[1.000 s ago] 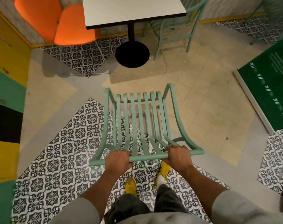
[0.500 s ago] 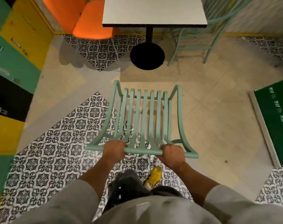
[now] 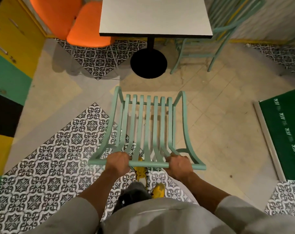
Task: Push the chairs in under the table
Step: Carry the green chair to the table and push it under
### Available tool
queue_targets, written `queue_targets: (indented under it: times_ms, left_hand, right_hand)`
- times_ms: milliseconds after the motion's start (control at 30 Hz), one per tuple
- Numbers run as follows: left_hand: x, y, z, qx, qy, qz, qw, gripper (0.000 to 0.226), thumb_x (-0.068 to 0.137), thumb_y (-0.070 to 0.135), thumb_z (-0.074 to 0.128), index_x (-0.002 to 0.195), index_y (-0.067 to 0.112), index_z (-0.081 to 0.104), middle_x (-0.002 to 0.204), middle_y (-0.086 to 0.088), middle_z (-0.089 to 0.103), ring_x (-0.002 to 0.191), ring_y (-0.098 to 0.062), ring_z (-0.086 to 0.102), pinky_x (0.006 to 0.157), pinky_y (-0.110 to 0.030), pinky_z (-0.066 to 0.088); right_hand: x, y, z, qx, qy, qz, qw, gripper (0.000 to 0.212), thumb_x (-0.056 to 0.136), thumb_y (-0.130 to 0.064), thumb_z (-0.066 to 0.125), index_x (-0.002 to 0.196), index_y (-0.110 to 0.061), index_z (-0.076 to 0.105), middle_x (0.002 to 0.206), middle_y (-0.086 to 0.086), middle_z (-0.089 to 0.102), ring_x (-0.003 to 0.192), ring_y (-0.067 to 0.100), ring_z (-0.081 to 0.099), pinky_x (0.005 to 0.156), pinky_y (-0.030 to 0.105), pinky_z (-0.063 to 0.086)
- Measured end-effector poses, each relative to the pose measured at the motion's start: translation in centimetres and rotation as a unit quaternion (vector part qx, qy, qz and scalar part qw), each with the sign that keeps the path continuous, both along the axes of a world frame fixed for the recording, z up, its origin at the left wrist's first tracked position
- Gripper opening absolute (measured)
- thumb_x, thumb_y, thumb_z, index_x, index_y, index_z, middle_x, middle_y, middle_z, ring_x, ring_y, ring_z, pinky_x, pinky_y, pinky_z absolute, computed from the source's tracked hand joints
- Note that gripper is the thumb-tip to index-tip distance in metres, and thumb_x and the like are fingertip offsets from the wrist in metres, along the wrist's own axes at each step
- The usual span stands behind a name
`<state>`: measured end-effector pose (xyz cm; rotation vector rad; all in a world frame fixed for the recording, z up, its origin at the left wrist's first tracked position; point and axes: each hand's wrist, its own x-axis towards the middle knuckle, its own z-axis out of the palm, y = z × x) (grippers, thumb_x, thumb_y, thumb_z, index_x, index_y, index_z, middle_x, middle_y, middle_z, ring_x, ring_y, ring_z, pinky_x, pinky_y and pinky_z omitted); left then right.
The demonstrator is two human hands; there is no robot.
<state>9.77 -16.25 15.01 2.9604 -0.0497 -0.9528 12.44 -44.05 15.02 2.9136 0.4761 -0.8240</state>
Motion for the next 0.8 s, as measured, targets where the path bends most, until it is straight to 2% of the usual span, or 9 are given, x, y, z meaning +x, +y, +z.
queue_targets:
  times_ms: [200, 367, 467, 600, 800]
  left_hand:
    - [5.7, 0.0, 0.1, -0.012, -0.032, -0.032, 0.999, 0.036, 0.083, 0.051, 0.066, 0.109, 0.028, 0.075, 0.096, 0.006, 0.076, 0.086, -0.016, 0.073, 0.079, -0.032, 0.061]
    - [10.3, 0.0, 0.4, -0.023, -0.028, -0.040, 0.999, 0.035, 0.083, 0.043, 0.071, 0.114, 0.029, 0.076, 0.095, 0.005, 0.076, 0.087, -0.018, 0.073, 0.080, -0.034, 0.061]
    - [12.7, 0.2, 0.3, -0.032, -0.020, -0.035, 0.999, 0.035, 0.085, 0.043, 0.071, 0.118, 0.032, 0.075, 0.098, 0.006, 0.075, 0.088, -0.017, 0.072, 0.081, -0.034, 0.061]
    - [14.6, 0.4, 0.0, -0.026, -0.035, -0.039, 0.998, 0.037, 0.082, 0.047, 0.070, 0.114, 0.031, 0.077, 0.094, 0.007, 0.076, 0.082, -0.016, 0.072, 0.078, -0.033, 0.062]
    - [16.4, 0.6, -0.2, -0.017, -0.017, -0.059, 0.998, 0.034, 0.079, 0.047, 0.068, 0.108, 0.031, 0.078, 0.088, 0.008, 0.076, 0.077, -0.015, 0.073, 0.074, -0.032, 0.062]
  right_hand:
    - [5.6, 0.2, 0.7, -0.022, 0.027, -0.038, 0.999, 0.035, 0.095, -0.055, 0.060, 0.118, -0.033, 0.075, 0.112, -0.004, 0.076, 0.102, 0.025, 0.074, 0.098, 0.040, 0.054]
    - [9.4, 0.9, 1.1, -0.031, 0.044, -0.088, 0.995, 0.032, 0.098, -0.057, 0.062, 0.119, -0.036, 0.072, 0.109, -0.004, 0.076, 0.101, 0.024, 0.073, 0.099, 0.045, 0.055]
    - [11.5, 1.3, 1.3, -0.039, 0.051, -0.098, 0.993, 0.032, 0.099, -0.054, 0.062, 0.125, -0.035, 0.066, 0.115, -0.003, 0.074, 0.105, 0.026, 0.072, 0.099, 0.046, 0.054]
    - [13.3, 1.7, 1.6, -0.048, 0.054, -0.108, 0.992, 0.033, 0.099, -0.044, 0.064, 0.131, -0.035, 0.064, 0.119, -0.002, 0.073, 0.109, 0.026, 0.071, 0.103, 0.049, 0.052]
    - [15.4, 1.7, 2.0, -0.038, 0.064, -0.082, 0.994, 0.036, 0.098, -0.039, 0.064, 0.134, -0.041, 0.066, 0.127, -0.004, 0.070, 0.110, 0.023, 0.069, 0.102, 0.042, 0.053]
